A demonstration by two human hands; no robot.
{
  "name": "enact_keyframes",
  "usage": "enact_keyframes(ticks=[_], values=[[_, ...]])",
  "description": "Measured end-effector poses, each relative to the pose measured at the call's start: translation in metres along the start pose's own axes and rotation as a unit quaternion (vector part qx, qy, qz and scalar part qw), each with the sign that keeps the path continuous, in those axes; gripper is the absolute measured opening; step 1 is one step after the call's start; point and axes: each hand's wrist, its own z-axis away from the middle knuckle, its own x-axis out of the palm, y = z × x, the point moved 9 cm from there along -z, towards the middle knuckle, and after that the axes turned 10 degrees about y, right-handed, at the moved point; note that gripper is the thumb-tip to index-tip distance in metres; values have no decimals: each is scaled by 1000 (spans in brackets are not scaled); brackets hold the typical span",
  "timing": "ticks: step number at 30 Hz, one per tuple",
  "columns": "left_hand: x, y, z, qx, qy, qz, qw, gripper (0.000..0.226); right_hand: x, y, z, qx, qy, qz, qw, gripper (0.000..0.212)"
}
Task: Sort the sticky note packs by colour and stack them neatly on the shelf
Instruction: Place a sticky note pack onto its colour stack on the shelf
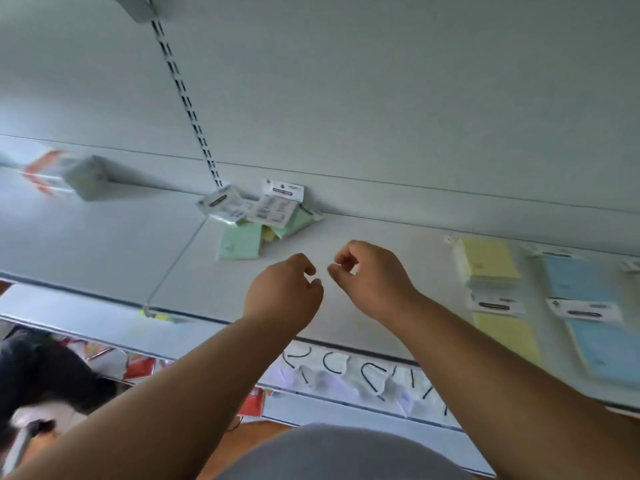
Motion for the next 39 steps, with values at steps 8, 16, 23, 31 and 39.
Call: enact_keyframes(ticks=[8,16,23,31,39], values=[[-45,-116,-61,-114,37,-12,993,47,99,-50,-45,157,-89,-131,975,19],[-24,-143,-58,-292,-39,294,909,4,127,-50,-56,288,-46,-233,928,12],[2,-91,-22,-274,-105,400,868,21,63,-11,-29,263,-3,-233,936,13],[49,51,32,-26,-186,337,922,25,-84,95,42,258,161,-192,933,10],[124,240,142,165,-240,240,926,37,-244,234,151,303,261,-66,914,12]])
